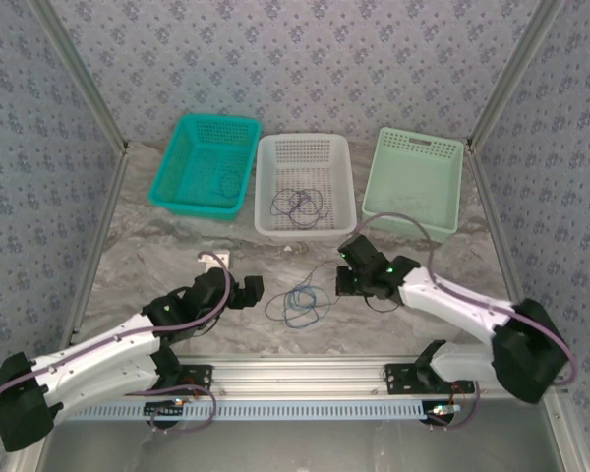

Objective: Untangle the cables

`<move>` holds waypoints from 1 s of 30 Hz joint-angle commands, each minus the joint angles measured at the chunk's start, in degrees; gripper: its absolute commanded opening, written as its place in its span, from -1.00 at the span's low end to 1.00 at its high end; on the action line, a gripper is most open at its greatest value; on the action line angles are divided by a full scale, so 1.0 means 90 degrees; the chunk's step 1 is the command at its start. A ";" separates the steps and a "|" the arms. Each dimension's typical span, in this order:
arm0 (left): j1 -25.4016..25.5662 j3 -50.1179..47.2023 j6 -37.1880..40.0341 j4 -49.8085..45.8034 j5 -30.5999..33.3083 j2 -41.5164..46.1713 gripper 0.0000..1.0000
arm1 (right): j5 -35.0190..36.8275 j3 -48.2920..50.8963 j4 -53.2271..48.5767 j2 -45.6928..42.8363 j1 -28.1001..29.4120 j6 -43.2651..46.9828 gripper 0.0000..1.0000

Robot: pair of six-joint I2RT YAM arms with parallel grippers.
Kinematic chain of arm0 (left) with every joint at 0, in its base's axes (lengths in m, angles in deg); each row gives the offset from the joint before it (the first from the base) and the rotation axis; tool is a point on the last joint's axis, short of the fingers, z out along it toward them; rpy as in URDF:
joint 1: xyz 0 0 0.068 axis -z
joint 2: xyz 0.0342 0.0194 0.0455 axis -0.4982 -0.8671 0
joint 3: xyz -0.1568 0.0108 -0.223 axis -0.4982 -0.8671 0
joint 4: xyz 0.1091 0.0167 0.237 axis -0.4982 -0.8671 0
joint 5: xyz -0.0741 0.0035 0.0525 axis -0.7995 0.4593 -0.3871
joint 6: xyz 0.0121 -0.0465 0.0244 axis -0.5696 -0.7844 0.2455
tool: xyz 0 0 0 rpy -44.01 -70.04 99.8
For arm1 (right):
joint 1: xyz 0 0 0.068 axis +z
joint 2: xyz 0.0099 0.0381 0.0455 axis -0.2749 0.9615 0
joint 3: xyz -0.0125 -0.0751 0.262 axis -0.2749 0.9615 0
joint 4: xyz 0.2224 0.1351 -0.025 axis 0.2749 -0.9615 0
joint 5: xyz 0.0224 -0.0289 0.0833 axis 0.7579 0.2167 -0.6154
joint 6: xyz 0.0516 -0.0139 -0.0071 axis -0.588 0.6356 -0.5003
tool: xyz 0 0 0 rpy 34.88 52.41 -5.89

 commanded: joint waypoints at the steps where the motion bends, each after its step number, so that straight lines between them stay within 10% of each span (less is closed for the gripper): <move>1: -0.0041 -0.0004 -0.0001 0.0166 -0.0121 -0.0104 0.99 | 0.0992 0.0025 -0.0572 -0.0883 0.0135 0.0485 -1.00; 17: 0.0557 0.1390 0.2091 0.2105 -0.2314 -0.1806 0.99 | 0.0953 -0.0667 -0.0821 -0.2511 0.1122 0.2342 -1.00; 30: 0.0801 0.1664 0.2422 0.3053 -0.2570 -0.2412 0.79 | 0.0682 -0.0792 -0.0540 -0.2518 0.1549 0.2522 -1.00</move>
